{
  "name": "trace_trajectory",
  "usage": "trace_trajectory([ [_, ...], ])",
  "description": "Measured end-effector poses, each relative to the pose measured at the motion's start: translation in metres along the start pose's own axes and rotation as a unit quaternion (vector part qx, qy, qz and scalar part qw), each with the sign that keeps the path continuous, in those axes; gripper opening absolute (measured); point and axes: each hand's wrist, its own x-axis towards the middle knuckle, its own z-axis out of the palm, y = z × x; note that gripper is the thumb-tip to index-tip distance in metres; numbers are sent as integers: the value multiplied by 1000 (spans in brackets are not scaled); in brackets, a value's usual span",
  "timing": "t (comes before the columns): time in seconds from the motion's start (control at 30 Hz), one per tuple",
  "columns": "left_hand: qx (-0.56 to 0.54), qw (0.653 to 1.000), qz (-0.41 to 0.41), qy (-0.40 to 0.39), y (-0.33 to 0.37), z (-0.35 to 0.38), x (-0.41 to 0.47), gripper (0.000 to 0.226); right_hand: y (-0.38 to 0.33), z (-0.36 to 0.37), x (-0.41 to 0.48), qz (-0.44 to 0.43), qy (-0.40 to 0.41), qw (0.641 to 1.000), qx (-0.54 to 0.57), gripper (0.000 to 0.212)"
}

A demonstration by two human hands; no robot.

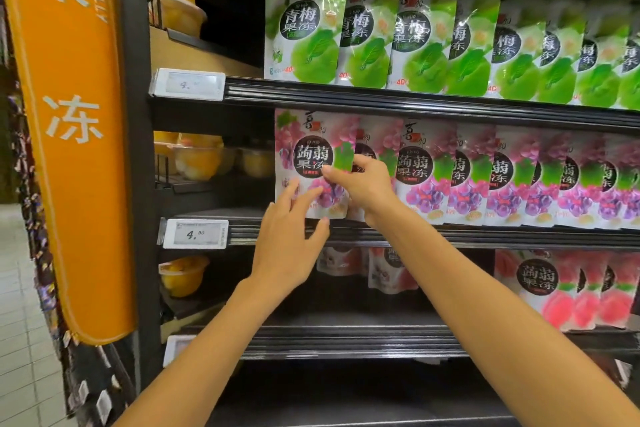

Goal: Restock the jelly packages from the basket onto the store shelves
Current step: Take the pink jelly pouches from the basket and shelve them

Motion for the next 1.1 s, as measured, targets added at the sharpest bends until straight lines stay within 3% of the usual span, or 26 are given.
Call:
trace_trajectory([
  [0.1,25,1000,-1,-15,-4,7,-1,57,6,0,-2,18,-12,999,-30,8],
  [0.2,40,999,6,-9,-7,11,-3,57,10,-11,-7,-22,2,999,-40,9],
  [0.3,51,999,12,6,-7,13,-2,56,11,-24,-11,-55,47,995,-74,28],
  [0.53,58,998,14,13,-2,21,1,55,27,-51,-12,-87,197,961,-174,39],
  [0.6,51,999,10,16,-1,22,1,56,31,-57,-11,-38,181,965,-185,41],
  [0.8,42,999,-4,14,4,22,0,57,39,-68,-9,1,160,974,-162,15],
  [1.1,36,999,6,21,17,26,2,50,40,-79,-15,-7,163,976,-147,18],
])
